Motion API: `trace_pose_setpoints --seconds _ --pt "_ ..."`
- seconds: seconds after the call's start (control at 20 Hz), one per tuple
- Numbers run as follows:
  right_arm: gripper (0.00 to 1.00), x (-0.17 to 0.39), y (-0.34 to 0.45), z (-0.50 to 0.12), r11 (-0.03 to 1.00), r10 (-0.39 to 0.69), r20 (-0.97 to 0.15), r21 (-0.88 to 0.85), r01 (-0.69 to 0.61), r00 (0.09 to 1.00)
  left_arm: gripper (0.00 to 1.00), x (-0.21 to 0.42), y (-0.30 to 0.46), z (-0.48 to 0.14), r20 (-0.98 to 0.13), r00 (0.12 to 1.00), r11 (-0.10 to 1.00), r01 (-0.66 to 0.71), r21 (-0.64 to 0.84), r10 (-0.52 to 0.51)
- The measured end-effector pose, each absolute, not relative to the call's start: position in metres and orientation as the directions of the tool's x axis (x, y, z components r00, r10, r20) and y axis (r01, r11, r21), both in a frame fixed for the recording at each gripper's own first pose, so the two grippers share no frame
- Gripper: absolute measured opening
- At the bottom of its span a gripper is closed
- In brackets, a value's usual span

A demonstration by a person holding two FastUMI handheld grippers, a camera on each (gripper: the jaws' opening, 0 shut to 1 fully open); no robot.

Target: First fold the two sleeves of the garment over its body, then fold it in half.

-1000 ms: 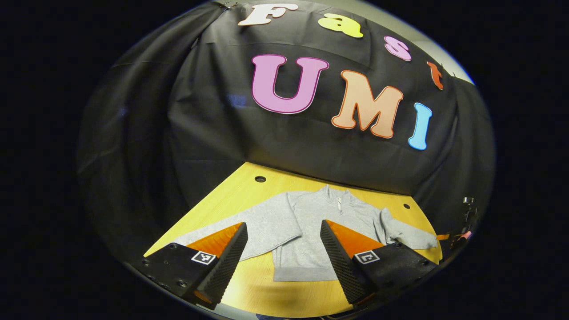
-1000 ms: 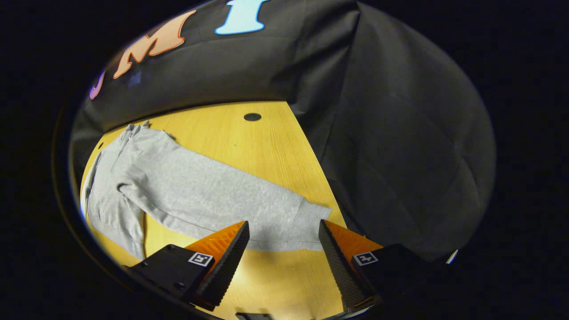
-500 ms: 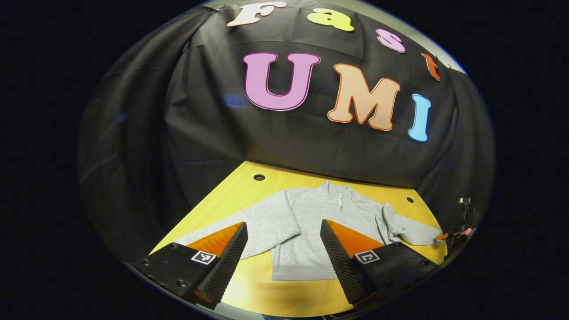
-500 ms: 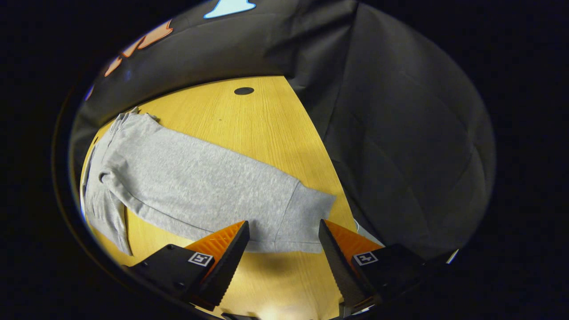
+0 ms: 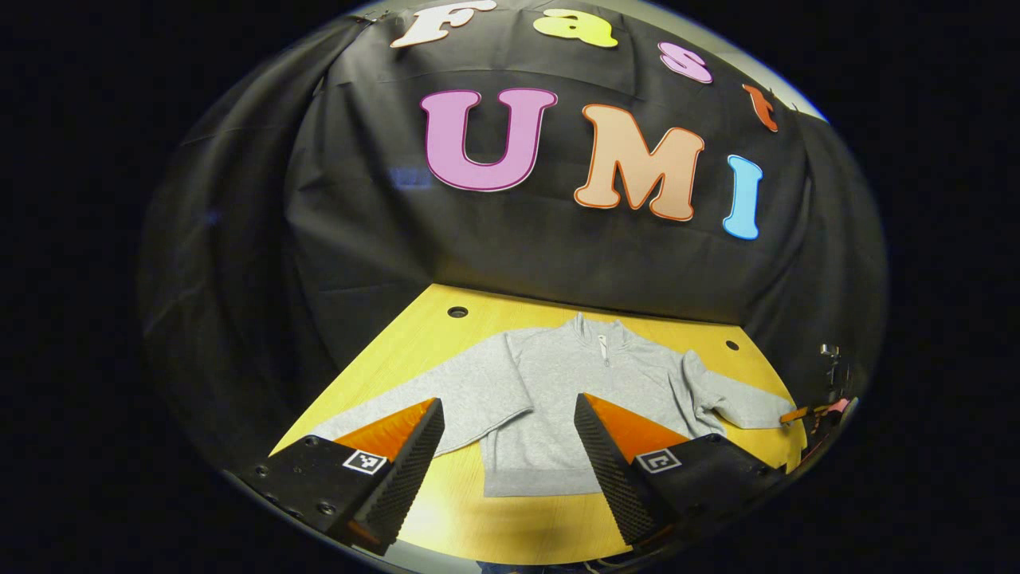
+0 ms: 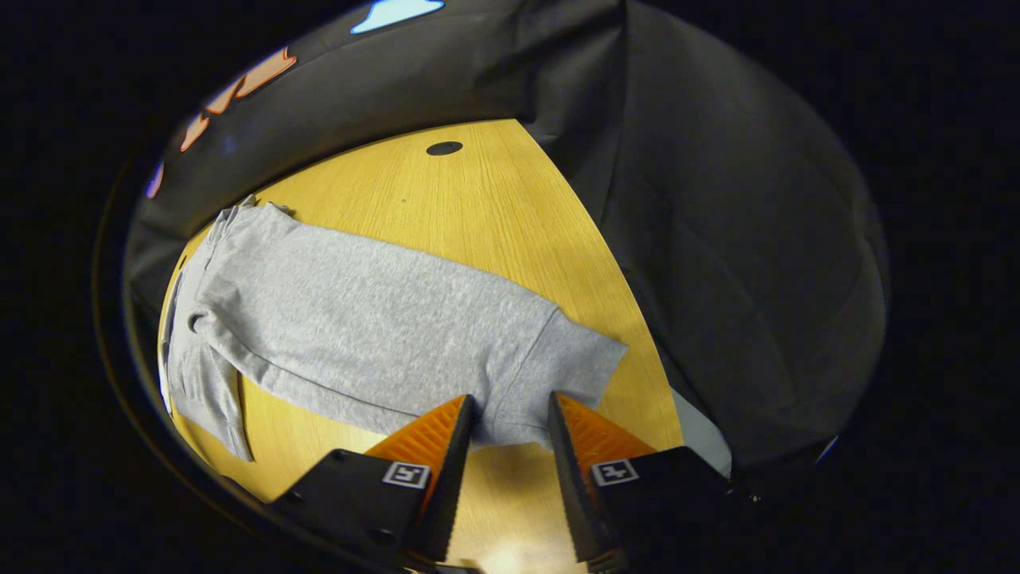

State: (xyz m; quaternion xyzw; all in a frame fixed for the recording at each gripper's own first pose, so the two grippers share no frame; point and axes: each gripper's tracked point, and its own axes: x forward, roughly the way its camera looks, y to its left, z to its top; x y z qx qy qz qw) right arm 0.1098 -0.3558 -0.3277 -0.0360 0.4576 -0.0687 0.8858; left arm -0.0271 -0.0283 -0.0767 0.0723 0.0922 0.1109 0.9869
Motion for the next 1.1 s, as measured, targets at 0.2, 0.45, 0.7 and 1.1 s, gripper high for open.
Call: trace_pose_setpoints --seconds 0.2,0.45,0.7,1.1 --pt "0.19 0.106 -0.344 -0.327 0.987 -0.157 -0.814 -0.135 0.081 0.558 0.96 -0.034 -0.025 -0.079 -0.169 0.957 0.967 -0.214 0.14 0.236" --pt "0.04 0.102 -0.336 -0.321 0.982 -0.185 -0.796 -0.172 0.077 0.577 0.97 -0.041 -0.025 -0.081 -0.166 0.957 0.967 -0.218 0.136 0.239" --pt "0.04 0.093 -0.33 -0.301 0.982 -0.189 -0.758 -0.144 0.123 0.624 0.97 -0.036 -0.034 -0.08 -0.157 0.969 0.973 -0.166 0.16 0.191" --pt "0.02 0.081 -0.286 -0.246 0.976 -0.212 -0.68 -0.113 0.185 0.702 0.97 -0.002 -0.031 -0.072 -0.173 0.983 0.988 -0.036 0.147 0.062"
